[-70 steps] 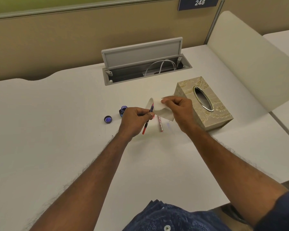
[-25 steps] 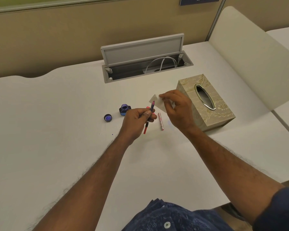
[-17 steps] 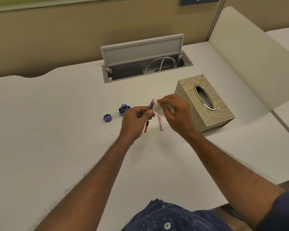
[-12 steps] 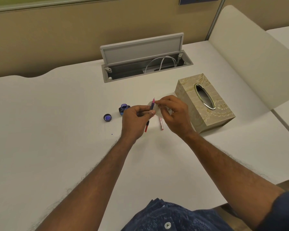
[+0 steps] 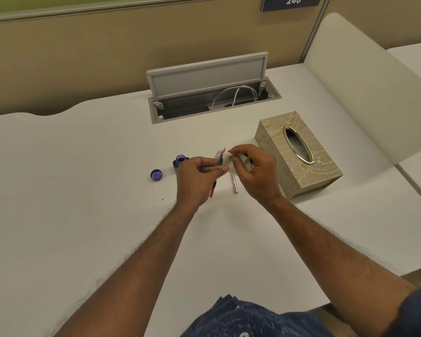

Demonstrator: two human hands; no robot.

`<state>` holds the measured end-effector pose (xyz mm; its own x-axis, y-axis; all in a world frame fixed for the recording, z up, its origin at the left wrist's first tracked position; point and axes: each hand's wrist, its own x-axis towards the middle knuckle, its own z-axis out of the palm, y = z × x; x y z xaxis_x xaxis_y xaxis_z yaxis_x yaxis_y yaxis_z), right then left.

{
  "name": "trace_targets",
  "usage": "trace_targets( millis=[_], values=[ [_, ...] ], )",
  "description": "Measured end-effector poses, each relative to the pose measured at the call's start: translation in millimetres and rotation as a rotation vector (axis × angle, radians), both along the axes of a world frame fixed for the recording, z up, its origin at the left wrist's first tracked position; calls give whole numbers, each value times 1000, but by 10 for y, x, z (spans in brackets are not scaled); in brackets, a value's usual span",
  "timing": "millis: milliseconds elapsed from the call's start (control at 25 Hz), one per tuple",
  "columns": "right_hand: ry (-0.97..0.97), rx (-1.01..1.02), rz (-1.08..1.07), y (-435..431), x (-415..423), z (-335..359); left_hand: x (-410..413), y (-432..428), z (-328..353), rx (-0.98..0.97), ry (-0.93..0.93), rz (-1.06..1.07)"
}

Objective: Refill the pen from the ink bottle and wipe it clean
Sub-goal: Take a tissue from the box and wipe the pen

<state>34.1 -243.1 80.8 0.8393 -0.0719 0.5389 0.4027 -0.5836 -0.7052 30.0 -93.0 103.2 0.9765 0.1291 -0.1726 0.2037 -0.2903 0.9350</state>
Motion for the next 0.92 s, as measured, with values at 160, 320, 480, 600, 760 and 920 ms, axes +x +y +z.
trace_targets(
  millis=[160, 320, 480, 600, 760, 920],
  values=[
    [36, 99, 5, 26, -1, 49, -1, -14, 33, 6, 2, 15],
    [62, 150, -13, 63, -8, 57, 6, -24, 48, 11, 4, 31],
    [70, 159, -30, 83, -15, 54, 4, -31, 53, 19, -4, 31],
    [129, 202, -7, 72, 1, 54, -3, -16, 54, 13, -19, 11],
    [417, 474, 101, 43, 76, 47, -11, -9, 67, 25, -40, -37],
    [603, 663, 225, 28, 84, 29, -12, -10, 79, 12, -47, -63]
  ],
)
